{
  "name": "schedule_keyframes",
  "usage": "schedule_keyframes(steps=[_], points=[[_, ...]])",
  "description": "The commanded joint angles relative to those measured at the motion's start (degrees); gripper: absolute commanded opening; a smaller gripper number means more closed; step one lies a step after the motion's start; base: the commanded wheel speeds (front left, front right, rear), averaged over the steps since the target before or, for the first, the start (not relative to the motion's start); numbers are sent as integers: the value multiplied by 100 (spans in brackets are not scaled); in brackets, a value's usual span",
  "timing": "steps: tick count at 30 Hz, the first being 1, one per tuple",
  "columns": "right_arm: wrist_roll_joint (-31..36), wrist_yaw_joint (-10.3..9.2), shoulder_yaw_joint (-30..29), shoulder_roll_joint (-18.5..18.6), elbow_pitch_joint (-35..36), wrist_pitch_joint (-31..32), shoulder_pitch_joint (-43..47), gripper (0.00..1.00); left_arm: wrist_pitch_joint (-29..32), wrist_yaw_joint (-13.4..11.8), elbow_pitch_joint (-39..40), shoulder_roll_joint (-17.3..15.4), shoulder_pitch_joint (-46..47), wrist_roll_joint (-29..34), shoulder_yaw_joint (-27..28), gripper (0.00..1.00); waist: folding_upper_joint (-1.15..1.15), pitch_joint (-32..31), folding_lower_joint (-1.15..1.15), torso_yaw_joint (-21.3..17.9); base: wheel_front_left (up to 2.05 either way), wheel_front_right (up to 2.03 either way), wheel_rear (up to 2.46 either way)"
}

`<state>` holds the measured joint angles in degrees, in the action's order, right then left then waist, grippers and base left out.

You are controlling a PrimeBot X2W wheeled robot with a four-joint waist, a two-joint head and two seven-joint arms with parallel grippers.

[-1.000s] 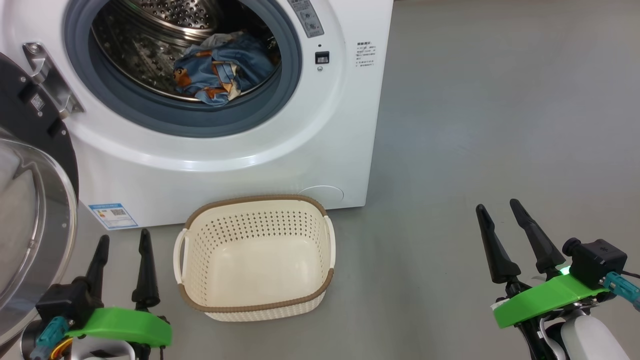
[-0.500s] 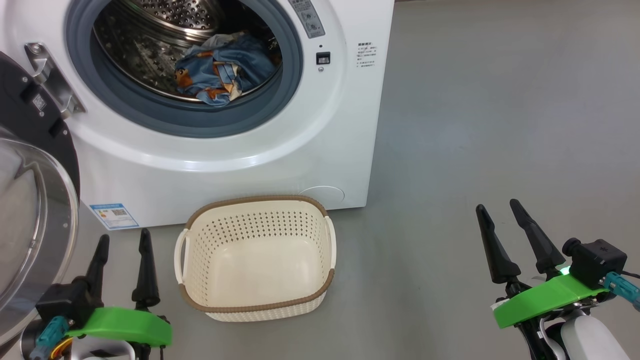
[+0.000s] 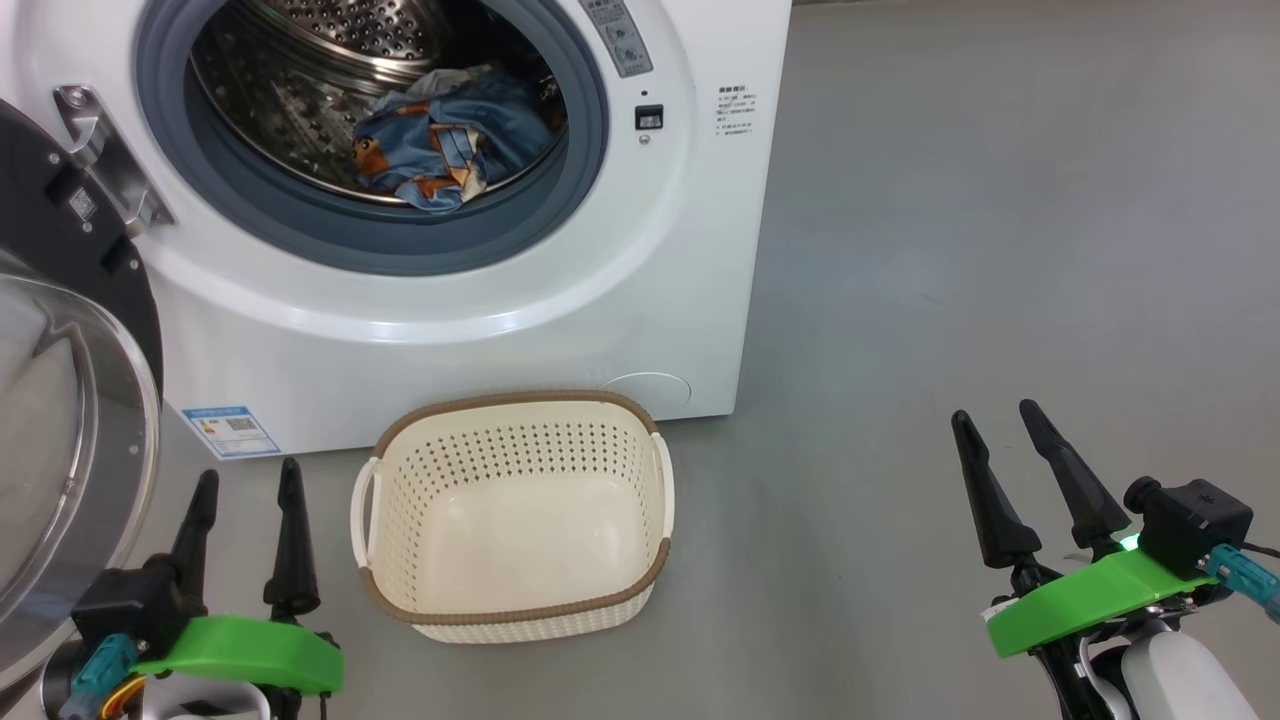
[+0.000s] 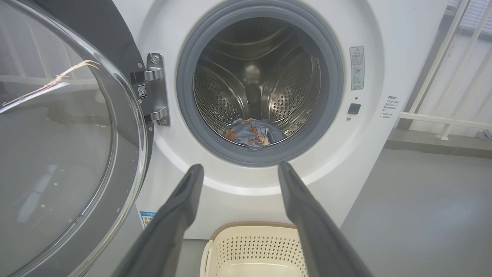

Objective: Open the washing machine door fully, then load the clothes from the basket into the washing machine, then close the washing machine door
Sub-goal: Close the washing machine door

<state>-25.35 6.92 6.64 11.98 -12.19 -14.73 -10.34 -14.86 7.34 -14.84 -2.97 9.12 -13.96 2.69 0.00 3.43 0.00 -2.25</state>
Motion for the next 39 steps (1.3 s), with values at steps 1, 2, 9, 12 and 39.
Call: schedule_keyframes(steps=[1,2,9,12,39], points=[[-61,57,116,58,116,-27,-11,100,-14,14,173,-131,44,5,173,100,0,5,0,8,0,0,0],[-62,57,115,60,116,-27,-11,100,-14,14,173,-130,46,4,171,100,0,8,0,13,0,0,0],[-51,57,85,54,117,-27,-5,100,-14,13,166,-130,91,103,201,100,0,30,0,135,0,0,0],[-50,57,84,46,114,-27,5,100,-14,-16,181,-123,114,207,248,100,0,26,0,261,0,0,0],[-141,57,424,83,-44,-27,-37,100,-14,-238,354,3,26,317,402,100,0,-85,0,1888,0,0,0]])
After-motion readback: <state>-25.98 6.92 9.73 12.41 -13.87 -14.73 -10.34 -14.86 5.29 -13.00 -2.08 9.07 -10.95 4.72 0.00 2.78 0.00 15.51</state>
